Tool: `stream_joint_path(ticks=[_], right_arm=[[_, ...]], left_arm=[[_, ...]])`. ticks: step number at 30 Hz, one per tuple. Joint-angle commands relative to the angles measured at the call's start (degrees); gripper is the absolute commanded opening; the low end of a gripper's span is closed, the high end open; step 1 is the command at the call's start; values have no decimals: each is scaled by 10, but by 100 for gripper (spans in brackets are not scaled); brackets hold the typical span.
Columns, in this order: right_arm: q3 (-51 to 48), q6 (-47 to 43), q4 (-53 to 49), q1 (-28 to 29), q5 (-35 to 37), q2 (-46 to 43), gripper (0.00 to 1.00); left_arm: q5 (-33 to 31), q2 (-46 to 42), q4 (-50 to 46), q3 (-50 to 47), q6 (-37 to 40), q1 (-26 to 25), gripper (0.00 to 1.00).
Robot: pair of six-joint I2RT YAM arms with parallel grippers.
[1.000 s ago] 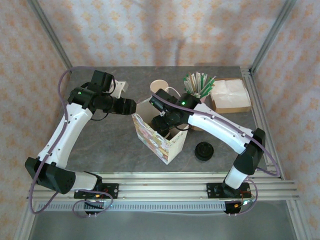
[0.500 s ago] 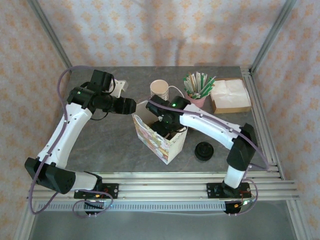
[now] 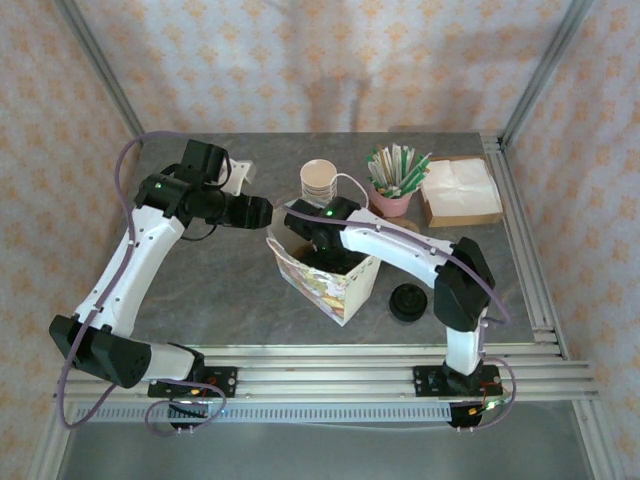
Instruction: Pack the takeout coffee
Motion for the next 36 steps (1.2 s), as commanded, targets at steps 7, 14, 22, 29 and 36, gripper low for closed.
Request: stream_joint_path(ticks=[7, 14, 22, 29, 36], right_arm=[[16, 1, -22, -2, 18, -12, 66], [41, 11, -10, -2, 28, -64, 61], [46, 18, 17, -1, 33, -120, 59], [56, 24, 46, -2, 36, -160, 56], [80, 28, 59, -1, 58, -197, 53]], left_arm=[[-24, -6, -13, 9, 5, -5, 66], [-29, -7, -13, 11, 4, -4, 66], [-31, -5, -14, 15, 3, -4, 66], [-33, -4, -15, 19, 4, -5, 66], [-37, -4, -13, 20, 5, -5, 66]])
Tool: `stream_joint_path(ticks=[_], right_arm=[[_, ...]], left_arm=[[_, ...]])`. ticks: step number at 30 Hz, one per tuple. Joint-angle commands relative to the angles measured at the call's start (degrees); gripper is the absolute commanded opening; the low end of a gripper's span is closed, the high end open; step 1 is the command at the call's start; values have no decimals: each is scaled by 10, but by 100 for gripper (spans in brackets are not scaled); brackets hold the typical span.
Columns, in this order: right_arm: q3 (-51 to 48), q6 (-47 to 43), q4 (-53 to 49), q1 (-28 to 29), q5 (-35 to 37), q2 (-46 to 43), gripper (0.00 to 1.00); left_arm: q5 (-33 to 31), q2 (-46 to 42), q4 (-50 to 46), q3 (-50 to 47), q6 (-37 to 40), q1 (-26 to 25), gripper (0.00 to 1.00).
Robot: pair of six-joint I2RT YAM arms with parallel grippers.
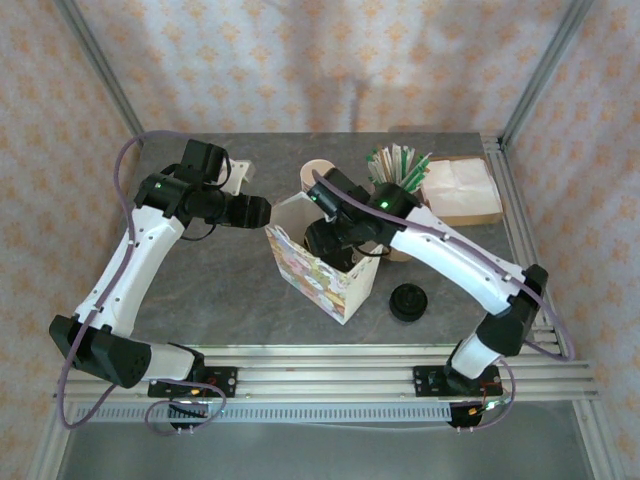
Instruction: Pack the takeout coffee
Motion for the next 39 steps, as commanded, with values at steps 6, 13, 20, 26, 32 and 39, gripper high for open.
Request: stream_joint_path(ticks=[6, 13, 20, 26, 32, 39], right_arm=[[24, 7, 22, -1, 46, -62, 53], [28, 15, 29, -1, 42, -68, 53], [-2, 33, 89, -2, 46, -100, 53], [-54, 63, 166, -2, 57, -148, 53], [-104, 90, 252, -2, 60, -206, 52], [-132, 116, 313, -2, 57, -250, 52]], left_arm=[[-18, -3, -10, 20, 5, -5, 66], [-30, -4, -2, 26, 4, -5, 69], [-73, -46, 60, 49, -18, -5, 80], [-46, -86, 114, 45, -9, -5, 82], [62, -131, 185, -15, 35, -5, 80], [112, -207, 309, -118, 137, -46, 80]])
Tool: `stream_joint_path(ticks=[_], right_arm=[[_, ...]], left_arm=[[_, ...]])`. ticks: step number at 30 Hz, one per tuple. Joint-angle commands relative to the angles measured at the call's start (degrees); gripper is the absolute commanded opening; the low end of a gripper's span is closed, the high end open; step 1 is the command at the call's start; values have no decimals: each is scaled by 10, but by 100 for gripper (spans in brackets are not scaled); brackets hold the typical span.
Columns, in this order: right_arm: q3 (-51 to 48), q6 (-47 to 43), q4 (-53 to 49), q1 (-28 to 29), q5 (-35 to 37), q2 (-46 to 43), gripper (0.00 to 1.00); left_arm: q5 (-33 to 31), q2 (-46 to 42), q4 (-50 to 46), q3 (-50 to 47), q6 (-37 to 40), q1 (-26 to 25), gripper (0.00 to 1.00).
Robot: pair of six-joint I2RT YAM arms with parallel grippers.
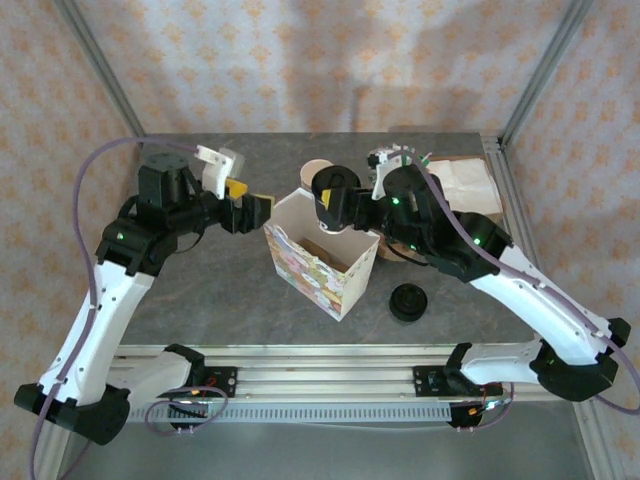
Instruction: Pack the takeout coffee
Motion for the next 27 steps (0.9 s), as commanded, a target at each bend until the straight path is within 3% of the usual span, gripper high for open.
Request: stream_joint_path(ticks=[1, 9, 12, 27], right_arm=[[-14, 24, 60, -1, 4, -25, 52], [-27, 44, 117, -2, -37, -36, 52], [-31, 49, 137, -2, -59, -34, 52], [-47, 86, 209, -1, -138, -29, 51]], left_arm=[[39, -34, 95, -35, 85, -27, 80], [15, -42, 127, -54, 203, -112, 82], [0, -30, 137, -43, 209, -125, 100], [-40, 39, 170, -2, 190, -141, 99]])
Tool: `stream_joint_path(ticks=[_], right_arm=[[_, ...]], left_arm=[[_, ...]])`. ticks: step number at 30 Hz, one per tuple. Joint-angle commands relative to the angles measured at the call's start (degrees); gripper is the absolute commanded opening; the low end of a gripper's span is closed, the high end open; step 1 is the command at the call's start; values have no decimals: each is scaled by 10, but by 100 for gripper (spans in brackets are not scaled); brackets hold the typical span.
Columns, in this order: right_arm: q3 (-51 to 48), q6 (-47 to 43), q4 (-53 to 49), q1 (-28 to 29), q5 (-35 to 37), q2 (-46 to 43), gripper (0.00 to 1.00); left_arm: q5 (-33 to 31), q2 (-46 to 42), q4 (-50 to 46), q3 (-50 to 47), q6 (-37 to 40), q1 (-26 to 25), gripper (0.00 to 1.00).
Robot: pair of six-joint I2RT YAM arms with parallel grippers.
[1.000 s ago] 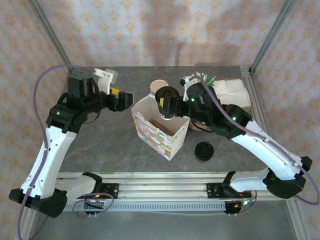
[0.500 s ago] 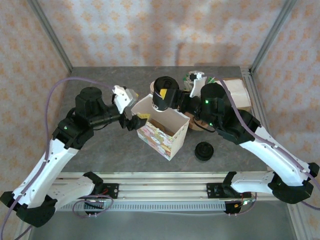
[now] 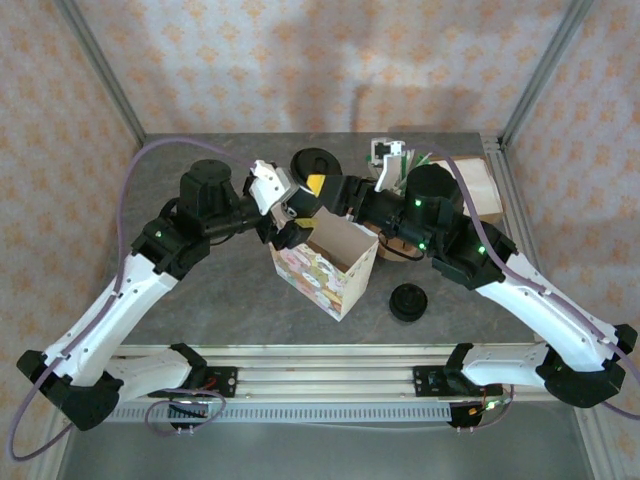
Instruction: Pack the takeout coffee
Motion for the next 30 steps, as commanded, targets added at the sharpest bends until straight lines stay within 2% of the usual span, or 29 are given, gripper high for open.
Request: stream_joint_path(ticks=[1, 4, 9, 15, 18, 20, 25, 30], right_arm=[[-9, 13, 35, -2, -22, -4, 51], [-17, 16, 39, -2, -18, -7, 51], [-28, 24, 45, -2, -19, -7, 51], [-32, 24, 43, -2, -15, -7, 53], [-37, 24, 44, -1, -12, -9, 56], [-39, 17, 41, -2, -9, -11, 65], [-33, -21, -8, -2, 12, -20, 100], [8, -92, -124, -2, 61, -43, 99]], left_arm=[[-18, -4, 43, 22, -3, -4, 98], [-22, -10, 65, 11, -7, -4, 91], [-17, -18, 78, 1, -4, -4, 71], [-18, -25, 79, -2, 0, -4, 60], [-19, -30, 77, -3, 6, -4, 51], [-17, -33, 65, 0, 21, -4, 44], [-29, -39, 37, 4, 49, -4, 42], [-45, -62, 24, -8, 113, -4, 41]])
